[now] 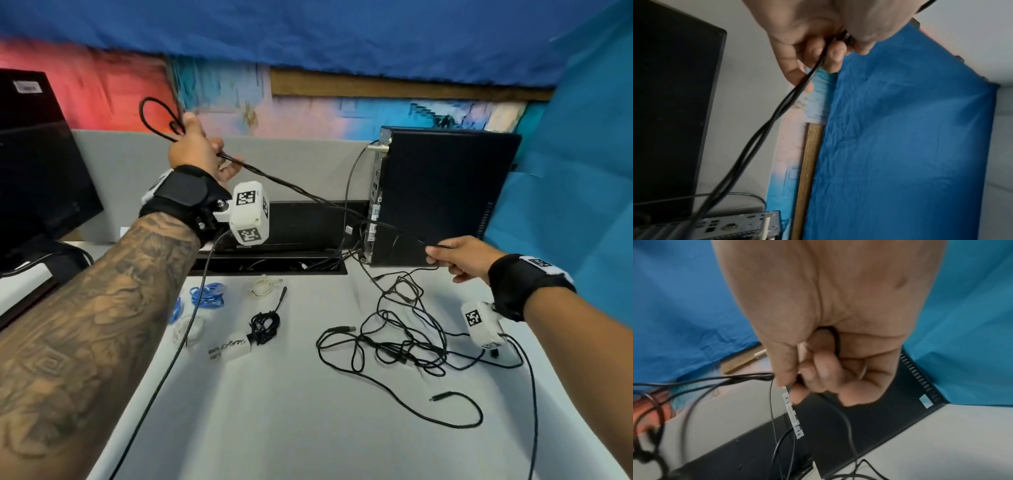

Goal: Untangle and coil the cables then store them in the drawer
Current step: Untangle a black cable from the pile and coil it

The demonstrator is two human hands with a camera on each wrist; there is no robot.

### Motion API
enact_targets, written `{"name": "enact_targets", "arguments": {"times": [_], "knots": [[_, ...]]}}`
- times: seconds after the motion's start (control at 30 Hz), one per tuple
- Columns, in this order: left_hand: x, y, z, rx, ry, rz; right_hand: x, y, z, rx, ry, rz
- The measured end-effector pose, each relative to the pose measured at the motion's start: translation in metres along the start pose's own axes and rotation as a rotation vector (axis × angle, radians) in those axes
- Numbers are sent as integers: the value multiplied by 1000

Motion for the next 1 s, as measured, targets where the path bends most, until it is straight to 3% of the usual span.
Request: {"name": "enact_targets", "arguments": {"times": [0.1,0.2,0.27,0.33,0.47,0.73,0.8,0.87,1.0], "knots": [[5,0,0,-40,39,30,-3,-7,1,72,10,94],[10,3,5,-66,94,72,-1,-1,6,236,88,39],[15,9,6,-169,142,19,0,3,5,298,99,31],[23,19,-2,-338,150,-135,3,2,-8,294,-10,72],[50,40,-28,-698,243,-488,28,0,-57,51,-268,139],[120,92,-90,-952,191,-979,71,18,-160,-37,-723,187],[127,97,-103,-832,123,-992,76,25,-170,-91,-796,196],[122,96,-108,-653,48,-902,78,32,-167,-172,-817,184],[106,87,-104,-457,-49,-758,57,50,-124,-234,-673,175]]}}
Point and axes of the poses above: each hand's wrist, its own x-axis away from the middle knuckle, its own y-axis out of the palm, z = x × y, the point moved 4 cm from there along -x, towards the middle knuckle, and after that the axes turned 7 degrees about -x, right-handed, at the moved point
